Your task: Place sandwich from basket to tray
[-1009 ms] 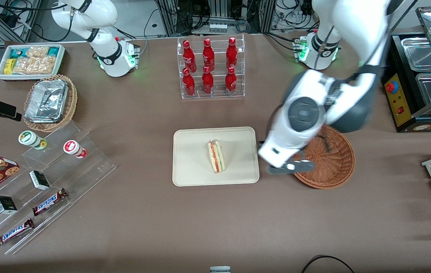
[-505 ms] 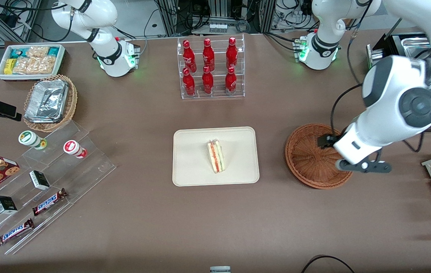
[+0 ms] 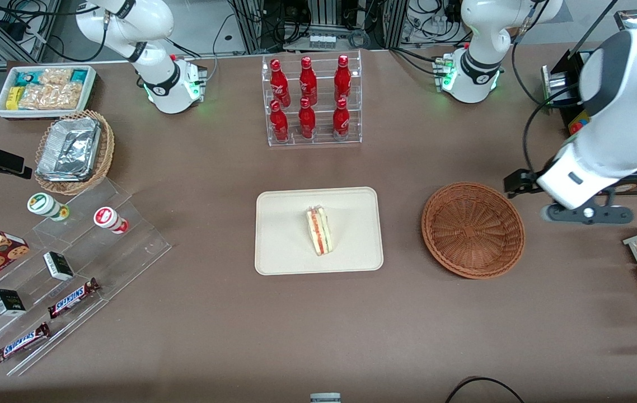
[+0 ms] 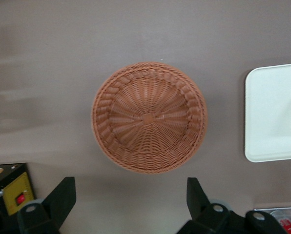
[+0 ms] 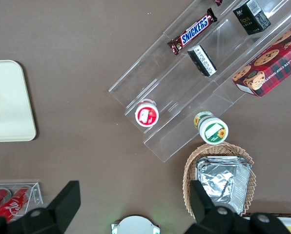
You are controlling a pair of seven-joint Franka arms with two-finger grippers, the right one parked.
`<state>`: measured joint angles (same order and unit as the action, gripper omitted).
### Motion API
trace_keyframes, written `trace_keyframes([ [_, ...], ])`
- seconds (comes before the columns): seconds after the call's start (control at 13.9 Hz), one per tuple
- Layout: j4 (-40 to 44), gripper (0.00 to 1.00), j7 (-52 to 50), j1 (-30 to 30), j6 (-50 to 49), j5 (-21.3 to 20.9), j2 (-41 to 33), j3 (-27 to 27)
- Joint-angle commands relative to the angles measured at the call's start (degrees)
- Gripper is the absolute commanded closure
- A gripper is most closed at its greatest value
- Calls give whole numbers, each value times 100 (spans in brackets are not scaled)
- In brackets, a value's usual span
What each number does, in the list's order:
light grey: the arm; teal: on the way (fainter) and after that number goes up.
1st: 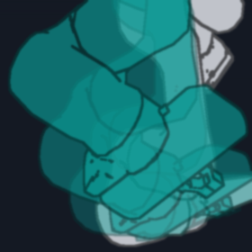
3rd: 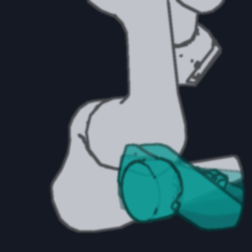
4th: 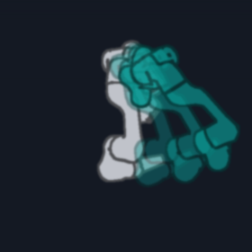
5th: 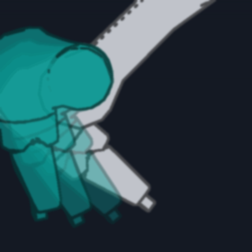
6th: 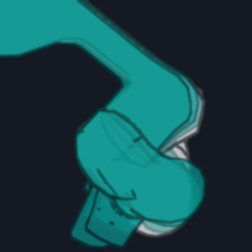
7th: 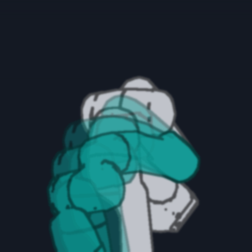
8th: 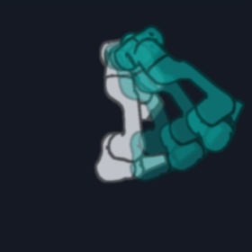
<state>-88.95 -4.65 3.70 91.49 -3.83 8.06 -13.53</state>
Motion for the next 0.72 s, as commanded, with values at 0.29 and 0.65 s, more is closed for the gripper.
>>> trace_keyframes([
  [0.29, 44, 0, 518, 25, -676, 76, -559, 536],
  [0.65, -368, 0, 439, -54, -712, 102, -946, 544],
])
